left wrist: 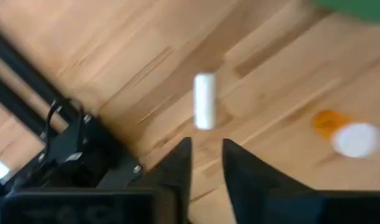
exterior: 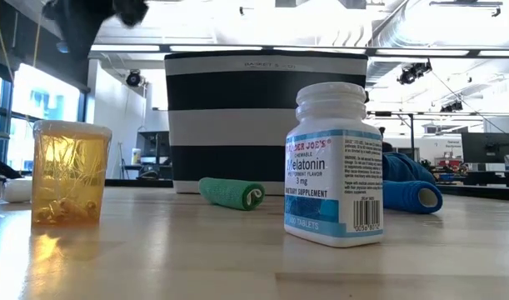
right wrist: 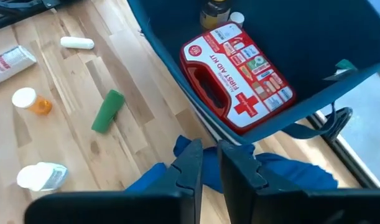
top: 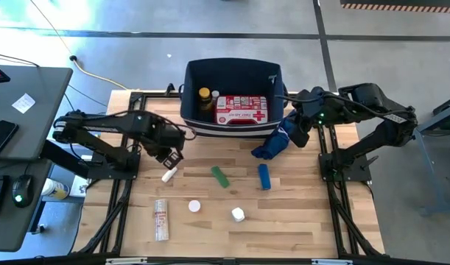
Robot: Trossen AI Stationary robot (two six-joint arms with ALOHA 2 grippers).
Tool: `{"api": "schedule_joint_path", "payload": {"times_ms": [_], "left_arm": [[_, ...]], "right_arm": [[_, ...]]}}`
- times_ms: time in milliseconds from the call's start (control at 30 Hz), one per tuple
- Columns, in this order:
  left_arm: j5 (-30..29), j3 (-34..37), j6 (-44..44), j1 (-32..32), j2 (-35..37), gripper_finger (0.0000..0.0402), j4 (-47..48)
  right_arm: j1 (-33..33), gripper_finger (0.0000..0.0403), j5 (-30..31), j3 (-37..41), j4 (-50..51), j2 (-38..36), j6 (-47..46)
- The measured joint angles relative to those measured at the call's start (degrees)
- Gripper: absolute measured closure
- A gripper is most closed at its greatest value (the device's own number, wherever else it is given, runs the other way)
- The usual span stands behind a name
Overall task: Pick & place medical supplies in basket/bin
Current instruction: Put the white rolled gauze into the blue bin
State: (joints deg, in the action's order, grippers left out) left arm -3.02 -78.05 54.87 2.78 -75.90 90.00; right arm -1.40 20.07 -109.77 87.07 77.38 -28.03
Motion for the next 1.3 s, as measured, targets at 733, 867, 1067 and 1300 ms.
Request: {"api": "schedule_joint_path", "payload": {"times_ms": [733,867,1067,1300], "left_arm": [[12.4,30.1,1.9,-0.1,0.5,0.0141,-28.5],[11.3,32.8,2.8,-0.2,0.5,0.0148,-32.2],[11.9,36.8,3.5,-0.1,0.0,0.0162,-34.8],[13.3,38.4,3.9,-0.1,0.0,0.0169,-40.6]], "right_arm": [[0.7,0.0351,0.6,0.0,-0.3,0.0,0.6],[0.7,0.0351,0.6,0.0,-0.8,0.0,1.0],[0.7,0.0350,0.6,0.0,-1.6,0.0,1.0],[0.7,0.0350,0.6,0.0,-1.6,0.0,1.0]]}}
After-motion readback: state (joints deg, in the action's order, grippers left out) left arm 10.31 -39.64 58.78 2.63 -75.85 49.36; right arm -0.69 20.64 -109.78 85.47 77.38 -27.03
